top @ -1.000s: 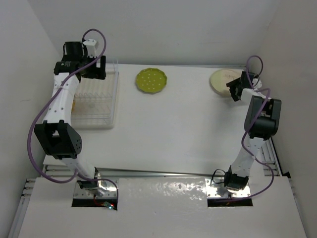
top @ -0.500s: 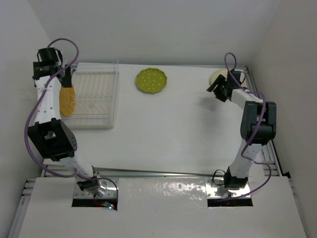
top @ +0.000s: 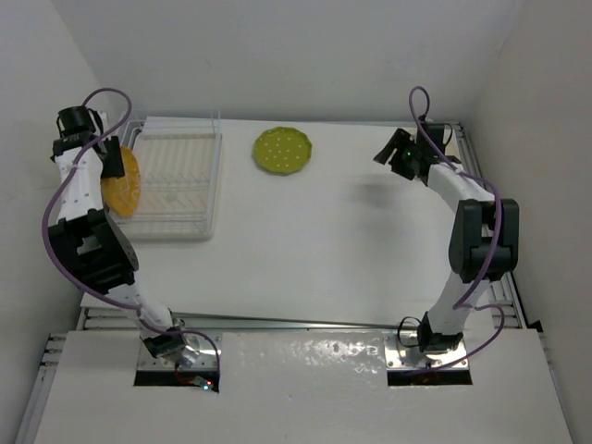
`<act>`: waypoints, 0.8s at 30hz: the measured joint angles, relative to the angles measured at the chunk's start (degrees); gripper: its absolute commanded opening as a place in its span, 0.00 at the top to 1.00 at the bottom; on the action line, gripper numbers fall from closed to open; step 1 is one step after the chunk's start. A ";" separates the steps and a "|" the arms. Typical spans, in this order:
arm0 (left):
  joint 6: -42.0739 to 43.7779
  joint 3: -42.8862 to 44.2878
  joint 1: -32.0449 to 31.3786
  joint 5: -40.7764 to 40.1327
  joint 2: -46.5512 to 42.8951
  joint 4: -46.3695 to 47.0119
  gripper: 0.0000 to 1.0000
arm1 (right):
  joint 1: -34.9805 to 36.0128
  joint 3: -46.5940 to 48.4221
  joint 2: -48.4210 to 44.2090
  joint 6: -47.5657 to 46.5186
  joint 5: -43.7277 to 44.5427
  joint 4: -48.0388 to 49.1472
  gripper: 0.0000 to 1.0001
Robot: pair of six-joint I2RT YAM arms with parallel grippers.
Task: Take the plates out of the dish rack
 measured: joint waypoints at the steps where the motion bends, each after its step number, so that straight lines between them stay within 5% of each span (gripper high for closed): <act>1: -0.07 0.00 0.68 1.25 0.72 -0.17 0.59 | 0.00 -0.31 -0.39 -0.15 0.00 0.00 0.35; 5: 0.20 0.00 1.92 4.26 2.08 -0.90 0.77 | 0.00 -1.75 -1.70 -0.63 0.07 -0.11 0.35; 8: 1.51 0.20 1.84 4.46 2.14 -1.33 1.00 | 0.00 -2.73 -2.47 -0.85 0.09 -0.22 0.35; 24: 1.70 4.90 0.79 8.98 0.83 -4.31 1.00 | 0.59 -3.41 -6.27 -2.80 0.46 -0.37 0.36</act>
